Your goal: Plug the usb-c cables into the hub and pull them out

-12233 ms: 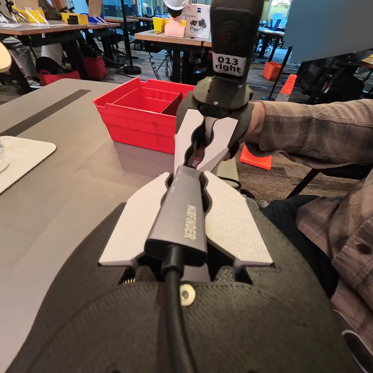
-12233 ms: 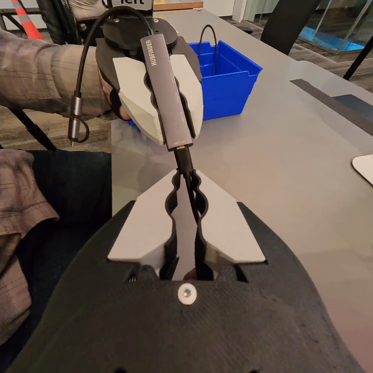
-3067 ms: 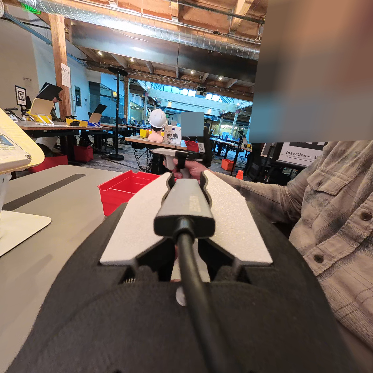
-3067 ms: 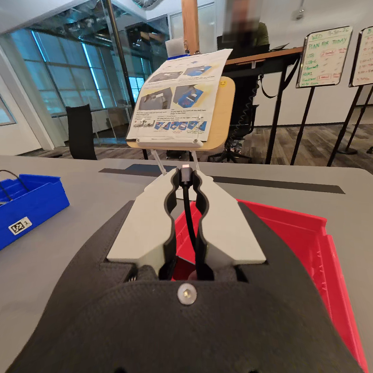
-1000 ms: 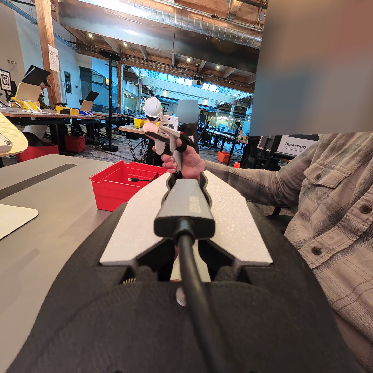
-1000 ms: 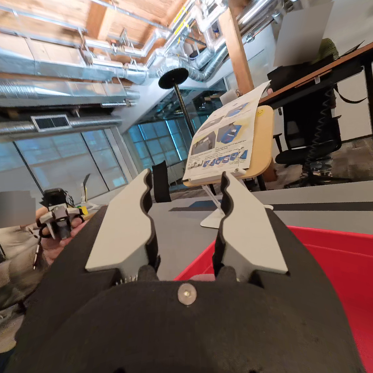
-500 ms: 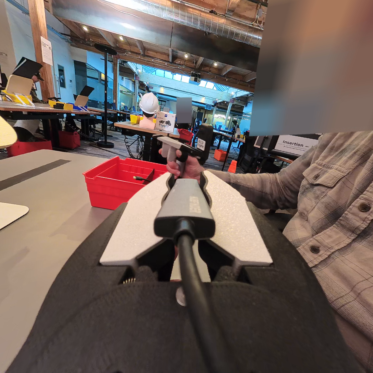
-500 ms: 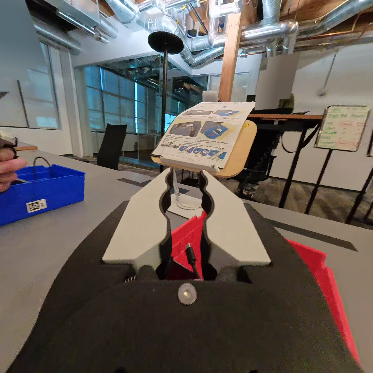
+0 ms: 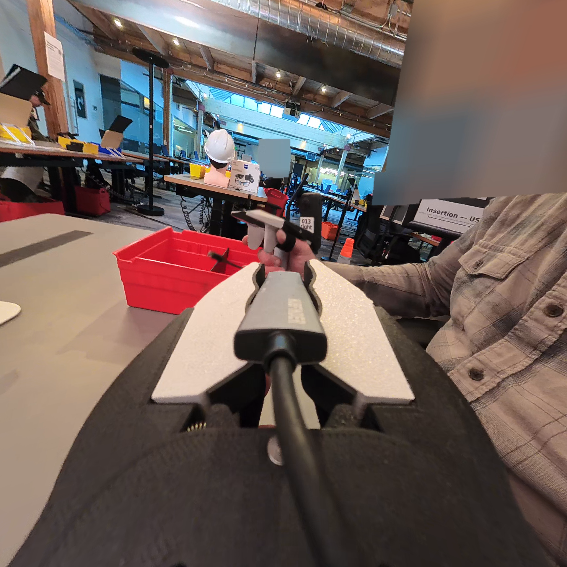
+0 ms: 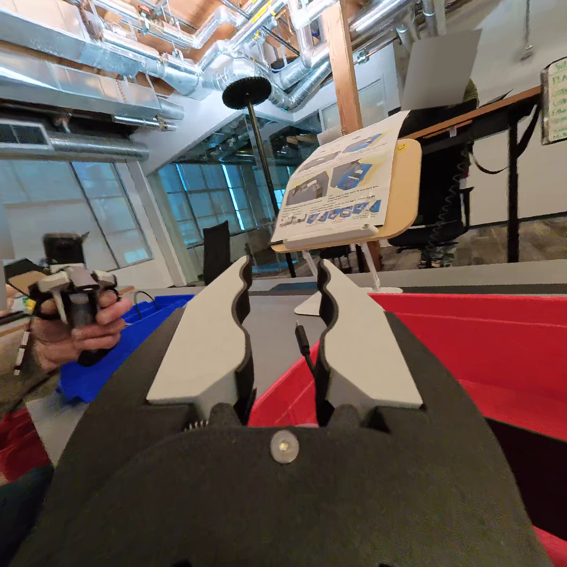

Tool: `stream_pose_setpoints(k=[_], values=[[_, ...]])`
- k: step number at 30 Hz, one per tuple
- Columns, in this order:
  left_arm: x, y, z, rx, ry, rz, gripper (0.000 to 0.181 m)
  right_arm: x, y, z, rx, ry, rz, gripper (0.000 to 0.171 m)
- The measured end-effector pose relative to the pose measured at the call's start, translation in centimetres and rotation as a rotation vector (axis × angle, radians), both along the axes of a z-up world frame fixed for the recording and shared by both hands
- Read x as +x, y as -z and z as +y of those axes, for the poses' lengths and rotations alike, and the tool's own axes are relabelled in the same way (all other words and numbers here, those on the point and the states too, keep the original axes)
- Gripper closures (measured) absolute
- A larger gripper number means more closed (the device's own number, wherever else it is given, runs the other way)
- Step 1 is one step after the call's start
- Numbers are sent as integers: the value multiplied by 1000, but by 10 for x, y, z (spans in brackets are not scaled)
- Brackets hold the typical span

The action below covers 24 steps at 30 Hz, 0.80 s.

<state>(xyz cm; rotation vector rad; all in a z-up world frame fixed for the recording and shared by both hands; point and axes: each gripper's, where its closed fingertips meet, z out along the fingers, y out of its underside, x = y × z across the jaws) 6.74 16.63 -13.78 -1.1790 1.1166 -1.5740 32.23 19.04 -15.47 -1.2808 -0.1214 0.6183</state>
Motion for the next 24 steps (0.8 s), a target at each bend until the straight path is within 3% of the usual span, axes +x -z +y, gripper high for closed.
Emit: stream_pose_setpoints(k=[6,12,15,24], values=[[8,3,-6,5,16,8,157,-4,-1,-17,28,-189,199,133],[21,12,-13,-2,41,24,157,-12,2,-5,-31,-181,164,123],[32,21,-19,10,51,61,157,-9,-9,-2,-24,-195,216,141],[41,31,-23,1,53,90,157,-7,-62,3,62,-262,245,130]])
